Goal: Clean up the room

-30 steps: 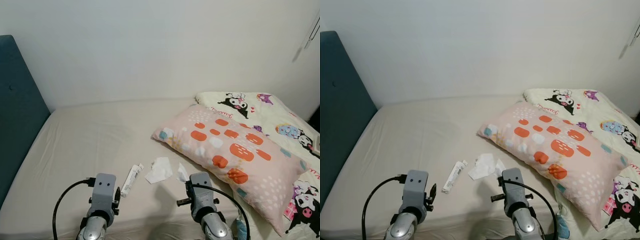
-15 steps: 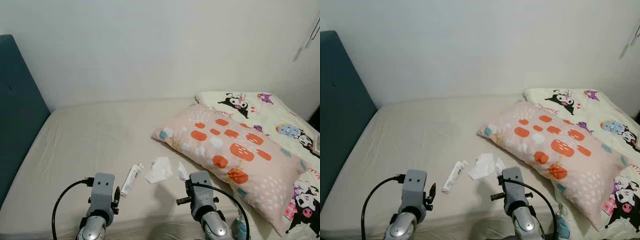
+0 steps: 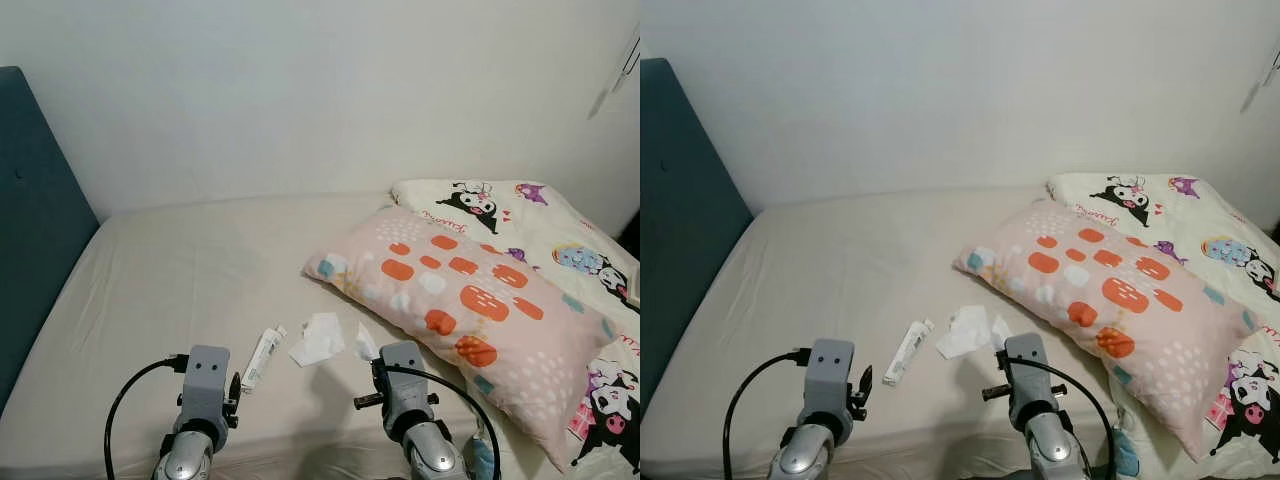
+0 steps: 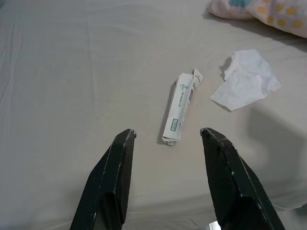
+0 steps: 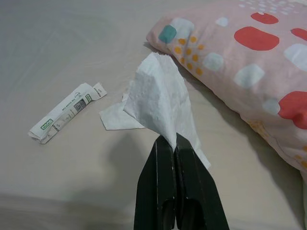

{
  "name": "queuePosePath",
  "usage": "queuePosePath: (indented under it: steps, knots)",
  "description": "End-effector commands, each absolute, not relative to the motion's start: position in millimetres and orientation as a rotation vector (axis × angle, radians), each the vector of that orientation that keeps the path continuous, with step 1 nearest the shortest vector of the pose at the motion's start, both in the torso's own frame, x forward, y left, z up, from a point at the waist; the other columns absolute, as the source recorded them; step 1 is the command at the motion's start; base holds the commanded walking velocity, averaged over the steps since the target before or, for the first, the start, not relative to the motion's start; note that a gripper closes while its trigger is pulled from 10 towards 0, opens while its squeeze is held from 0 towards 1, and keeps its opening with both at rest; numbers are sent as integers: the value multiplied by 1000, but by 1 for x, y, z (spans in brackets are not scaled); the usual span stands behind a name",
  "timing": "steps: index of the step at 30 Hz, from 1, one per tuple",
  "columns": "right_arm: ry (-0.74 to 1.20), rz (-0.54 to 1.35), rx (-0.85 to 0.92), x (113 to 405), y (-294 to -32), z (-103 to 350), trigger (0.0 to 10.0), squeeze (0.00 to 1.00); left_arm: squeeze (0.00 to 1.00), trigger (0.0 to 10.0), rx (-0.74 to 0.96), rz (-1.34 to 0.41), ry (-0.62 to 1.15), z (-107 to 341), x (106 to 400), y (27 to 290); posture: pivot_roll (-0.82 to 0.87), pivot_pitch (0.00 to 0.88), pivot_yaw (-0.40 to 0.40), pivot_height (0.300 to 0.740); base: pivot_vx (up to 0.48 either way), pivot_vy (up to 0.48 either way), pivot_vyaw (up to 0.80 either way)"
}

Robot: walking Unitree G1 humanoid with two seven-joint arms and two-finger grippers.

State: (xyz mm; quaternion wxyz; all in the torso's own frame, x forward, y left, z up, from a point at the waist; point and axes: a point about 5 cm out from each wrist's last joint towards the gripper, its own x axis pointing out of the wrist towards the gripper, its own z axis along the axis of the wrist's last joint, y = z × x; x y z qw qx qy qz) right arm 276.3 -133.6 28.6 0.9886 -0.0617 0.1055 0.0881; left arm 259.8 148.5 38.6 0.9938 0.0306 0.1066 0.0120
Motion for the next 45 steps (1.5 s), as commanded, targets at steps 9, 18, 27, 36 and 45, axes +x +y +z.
queuePosePath:
  steps: [9,18,27,36,45]
  knots:
    - [229,169,-111,275,-135,25,10000,0,0,10000,50,30,208,39,261,150,4,99,-32,721,0,0,0]
    - [226,179,-109,275,-133,25,10000,0,0,10000,55,29,201,42,262,150,6,97,-33,721,0,0,-501]
    - [225,189,-116,275,-132,25,10000,0,0,10000,59,30,198,42,261,150,7,93,-39,721,0,0,-800]
    - [228,198,-128,275,-133,25,10000,0,0,10000,62,37,196,41,260,150,6,85,-49,721,0,0,-800]
    - [228,204,-130,277,-133,26,10000,0,0,10000,66,41,188,42,260,151,7,84,-53,721,0,0,-800]
